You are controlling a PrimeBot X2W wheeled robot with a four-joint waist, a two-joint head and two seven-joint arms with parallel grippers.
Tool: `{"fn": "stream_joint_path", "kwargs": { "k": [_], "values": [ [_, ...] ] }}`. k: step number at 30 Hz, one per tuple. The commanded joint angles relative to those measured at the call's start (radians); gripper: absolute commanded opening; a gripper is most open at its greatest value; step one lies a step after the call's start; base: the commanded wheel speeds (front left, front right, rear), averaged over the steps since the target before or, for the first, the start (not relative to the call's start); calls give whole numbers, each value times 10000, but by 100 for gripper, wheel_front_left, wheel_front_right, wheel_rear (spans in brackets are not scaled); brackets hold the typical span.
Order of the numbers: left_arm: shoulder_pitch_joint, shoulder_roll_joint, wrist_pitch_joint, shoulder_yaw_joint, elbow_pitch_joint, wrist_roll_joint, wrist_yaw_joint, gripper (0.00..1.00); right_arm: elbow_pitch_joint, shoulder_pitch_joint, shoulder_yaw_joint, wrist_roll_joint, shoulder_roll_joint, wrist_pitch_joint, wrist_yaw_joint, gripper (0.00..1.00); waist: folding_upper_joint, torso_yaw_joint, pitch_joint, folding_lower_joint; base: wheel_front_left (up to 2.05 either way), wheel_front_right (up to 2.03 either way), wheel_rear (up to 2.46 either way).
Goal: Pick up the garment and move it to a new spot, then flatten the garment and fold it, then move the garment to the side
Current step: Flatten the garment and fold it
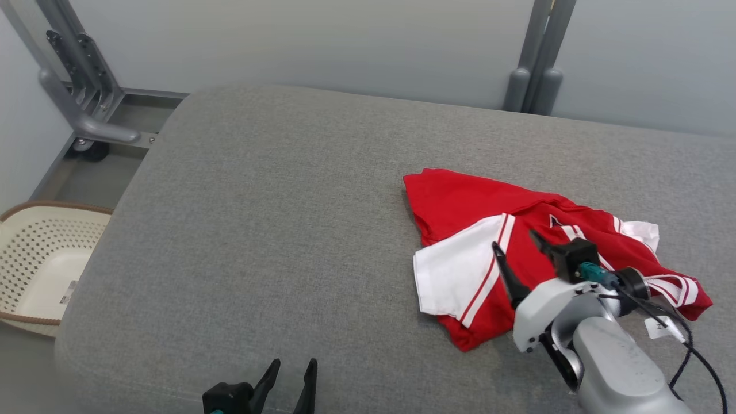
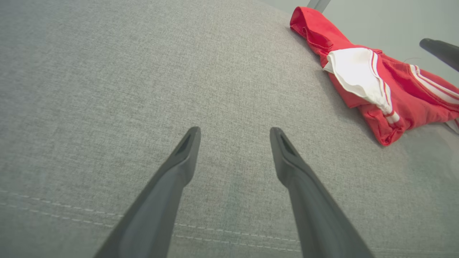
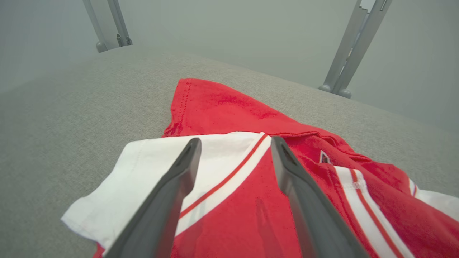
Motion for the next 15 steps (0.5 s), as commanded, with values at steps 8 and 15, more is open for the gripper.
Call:
{"fn": "stream_joint_path", "kwargs": {
  "k": [8,15],
  "values": [
    [77,21,3,-108,1,-191,50,100,759,-383,2134,658,237,10,-7,100,0,1126,327,0,0,0,0],
    [204,21,3,-122,-41,-279,95,100,849,-180,3323,932,53,-77,-8,100,0,1206,375,0,0,0,0]
  ]
}}
